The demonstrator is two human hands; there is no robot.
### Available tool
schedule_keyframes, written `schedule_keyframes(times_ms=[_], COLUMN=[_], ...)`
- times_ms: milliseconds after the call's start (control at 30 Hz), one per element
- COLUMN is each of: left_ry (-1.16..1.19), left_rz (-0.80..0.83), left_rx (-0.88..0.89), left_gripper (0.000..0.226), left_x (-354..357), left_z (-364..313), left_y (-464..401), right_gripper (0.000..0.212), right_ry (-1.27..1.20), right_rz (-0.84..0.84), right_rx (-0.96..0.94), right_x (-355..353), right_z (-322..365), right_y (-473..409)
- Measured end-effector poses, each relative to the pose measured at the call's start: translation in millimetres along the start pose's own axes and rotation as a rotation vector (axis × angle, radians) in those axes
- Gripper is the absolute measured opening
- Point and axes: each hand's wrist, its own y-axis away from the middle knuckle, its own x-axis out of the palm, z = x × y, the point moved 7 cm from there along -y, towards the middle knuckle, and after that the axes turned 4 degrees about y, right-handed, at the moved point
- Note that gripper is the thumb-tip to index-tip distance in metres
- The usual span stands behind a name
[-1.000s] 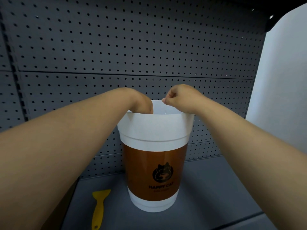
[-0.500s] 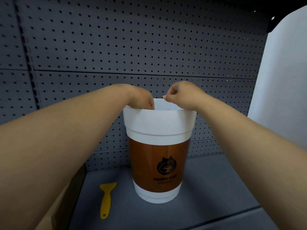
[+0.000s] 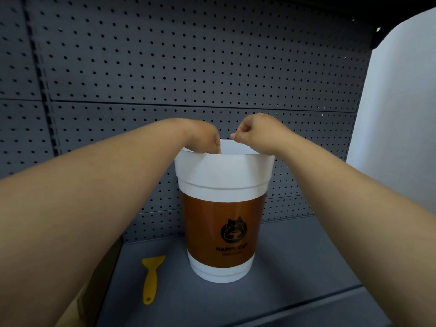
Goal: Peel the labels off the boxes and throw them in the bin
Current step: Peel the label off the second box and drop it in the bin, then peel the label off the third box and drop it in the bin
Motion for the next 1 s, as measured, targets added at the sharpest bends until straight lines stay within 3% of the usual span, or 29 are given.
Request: schedule_keyframes(times_ms=[333, 633, 1000], left_ry=[0.075, 0.015, -0.054], left_rz=[-0.231, -0.411, -0.388], left_rx=[0.001, -0.109, -0.289], left_gripper=[0.023, 0.029, 0.027], left_x=[-20.3, -32.7, -20.2], left_z=[11.7, 63.0, 163.5], left_y=[10.3, 51.3, 126.4], right_gripper=[0.024, 0.037, 0.028], right_ry=[-0.011, -0.005, -0.069], right_rz=[-0.011, -0.038, -0.007], right_rx=[-0.012, -0.086, -0.31], right_x=[-2.2, 8.2, 62.0], right_z=[7.5, 54.9, 170.0], right_y=[2.5, 0.0, 12.8])
